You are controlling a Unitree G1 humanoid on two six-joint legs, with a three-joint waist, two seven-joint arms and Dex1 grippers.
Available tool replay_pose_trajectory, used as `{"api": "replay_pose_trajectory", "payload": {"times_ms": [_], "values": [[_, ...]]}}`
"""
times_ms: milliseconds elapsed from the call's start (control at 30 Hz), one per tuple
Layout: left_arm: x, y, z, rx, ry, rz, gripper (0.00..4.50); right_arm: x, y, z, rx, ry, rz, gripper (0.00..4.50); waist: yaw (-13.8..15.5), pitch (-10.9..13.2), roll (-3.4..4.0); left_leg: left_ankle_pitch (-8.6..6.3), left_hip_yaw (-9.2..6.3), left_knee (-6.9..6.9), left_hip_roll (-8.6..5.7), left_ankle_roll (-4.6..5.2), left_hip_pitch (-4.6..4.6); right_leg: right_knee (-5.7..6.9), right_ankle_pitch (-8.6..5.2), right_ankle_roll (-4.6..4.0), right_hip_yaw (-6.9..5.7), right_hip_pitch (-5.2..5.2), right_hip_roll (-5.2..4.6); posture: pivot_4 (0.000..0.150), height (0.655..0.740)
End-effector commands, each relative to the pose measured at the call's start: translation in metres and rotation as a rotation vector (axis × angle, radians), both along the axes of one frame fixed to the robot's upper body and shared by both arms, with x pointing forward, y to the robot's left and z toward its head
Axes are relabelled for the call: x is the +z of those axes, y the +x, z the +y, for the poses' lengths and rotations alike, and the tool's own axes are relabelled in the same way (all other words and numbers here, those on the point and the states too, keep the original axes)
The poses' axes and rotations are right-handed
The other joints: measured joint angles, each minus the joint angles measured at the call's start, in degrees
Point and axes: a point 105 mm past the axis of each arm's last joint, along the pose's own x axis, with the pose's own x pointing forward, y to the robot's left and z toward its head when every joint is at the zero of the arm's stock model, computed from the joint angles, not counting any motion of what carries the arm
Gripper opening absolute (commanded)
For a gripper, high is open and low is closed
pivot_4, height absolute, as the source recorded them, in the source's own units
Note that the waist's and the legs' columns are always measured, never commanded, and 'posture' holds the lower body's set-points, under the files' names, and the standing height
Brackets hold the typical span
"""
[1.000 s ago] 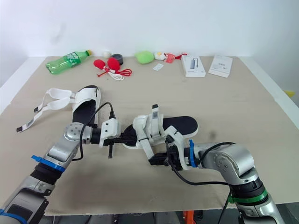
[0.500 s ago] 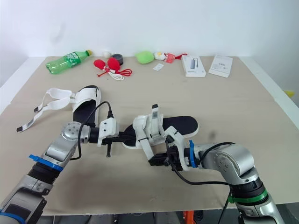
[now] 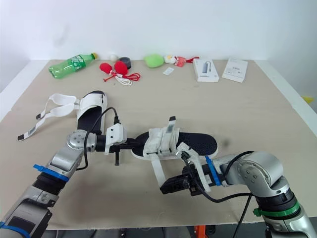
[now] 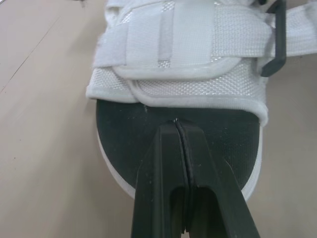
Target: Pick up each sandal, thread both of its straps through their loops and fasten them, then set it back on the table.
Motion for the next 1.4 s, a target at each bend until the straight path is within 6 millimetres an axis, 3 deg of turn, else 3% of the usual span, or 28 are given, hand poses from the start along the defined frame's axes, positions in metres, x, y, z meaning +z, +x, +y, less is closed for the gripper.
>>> {"api": "replay_pose_trajectory", "payload": {"times_ms": [33,167,200,233,333,567,633,767,1033,1233,1333,1400], "values": [[-0.012,0.003,0.006,0.03,0.044,0.029,0.0,0.009,-0.01,0.005,0.066,0.046,0.047,0.39,0.0,0.0,0.0,0.0,0.0,0.0,0.0,0.0,0.0,0.0,0.0,0.0,0.0,0.0,0.0,0.15,0.74],[-0.013,0.002,0.003,0.018,0.045,0.03,0.0,0.025,-0.02,0.002,0.158,0.047,0.052,2.02,0.0,0.0,0.01,0.0,0.0,0.03,0.0,0.0,0.0,0.0,0.04,-0.01,0.01,0.01,0.0,0.15,0.74],[-0.014,0.002,0.003,0.016,0.045,0.031,0.0,0.03,-0.02,0.001,0.183,0.037,0.01,2.45,0.0,0.0,0.01,0.0,0.01,0.06,0.0,0.0,0.0,0.0,0.06,-0.01,0.01,0.01,-0.01,0.15,0.74],[-0.014,0.002,0.003,0.014,0.046,0.031,0.0,0.034,-0.017,-0.001,0.196,0.029,-0.036,3.19,0.0,0.0,0.01,0.0,0.02,0.11,-0.01,0.0,0.0,0.0,0.07,-0.01,0.02,0.01,-0.03,0.15,0.74],[-0.015,0.002,0.002,0.009,0.051,0.034,0.0,0.047,-0.004,-0.007,0.269,0.016,-0.278,4.38,0.0,0.0,0.0,0.0,0.02,0.13,0.0,-0.01,0.01,-0.01,0.09,-0.02,0.0,-0.01,-0.04,0.15,0.74],[-0.017,0.002,0.001,0.003,0.053,0.036,0.0,0.069,0.035,-0.005,0.549,0.035,-1.034,4.46,0.0,0.0,-0.01,-0.03,0.14,0.14,0.0,-0.07,0.03,-0.12,0.12,0.03,-0.02,-0.03,-0.08,0.15,0.74],[-0.017,0.002,0.001,0.004,0.05,0.035,0.0,0.072,0.042,0.004,0.632,0.089,-1.332,4.46,0.0,0.0,-0.06,-0.03,0.14,0.13,-0.01,-0.07,0.03,-0.14,0.14,0.06,0.0,0.0,-0.08,0.15,0.74],[-0.017,0.0,0.0,0.001,0.045,0.034,0.0,0.041,0.037,0.007,0.892,0.062,-1.653,4.46,0.1,0.0,-0.03,-0.02,0.13,0.1,-0.02,-0.09,0.04,-0.14,0.14,0.12,0.01,0.06,-0.05,0.15,0.74],[-0.018,-0.003,-0.002,-0.003,0.042,0.039,0.0,0.013,0.044,0.021,1.012,0.051,-1.792,4.46,0.1,0.0,-0.02,0.02,0.14,0.09,-0.01,-0.14,0.25,-0.16,0.19,0.08,0.05,0.24,-0.03,0.15,0.74],[-0.018,-0.003,-0.004,-0.003,0.039,0.039,0.0,0.014,0.044,0.034,0.967,0.08,-1.77,4.46,0.1,0.0,-0.02,0.03,0.15,0.05,-0.01,-0.15,0.45,-0.17,0.18,0.05,0.09,0.43,-0.04,0.15,0.74],[-0.018,-0.002,-0.005,-0.002,0.036,0.04,0.0,0.009,0.04,0.034,1.039,0.065,-1.765,4.46,0.1,0.0,-0.02,0.03,0.15,0.02,-0.01,-0.15,0.46,-0.17,0.17,0.05,0.1,0.44,-0.04,0.15,0.74],[-0.018,-0.003,-0.005,-0.003,0.036,0.04,0.0,0.008,0.039,0.034,1.028,0.071,-1.743,3.94,0.1,0.0,-0.02,0.03,0.15,0.02,-0.01,-0.15,0.46,-0.17,0.17,0.05,0.1,0.44,-0.04,0.15,0.74]]}}
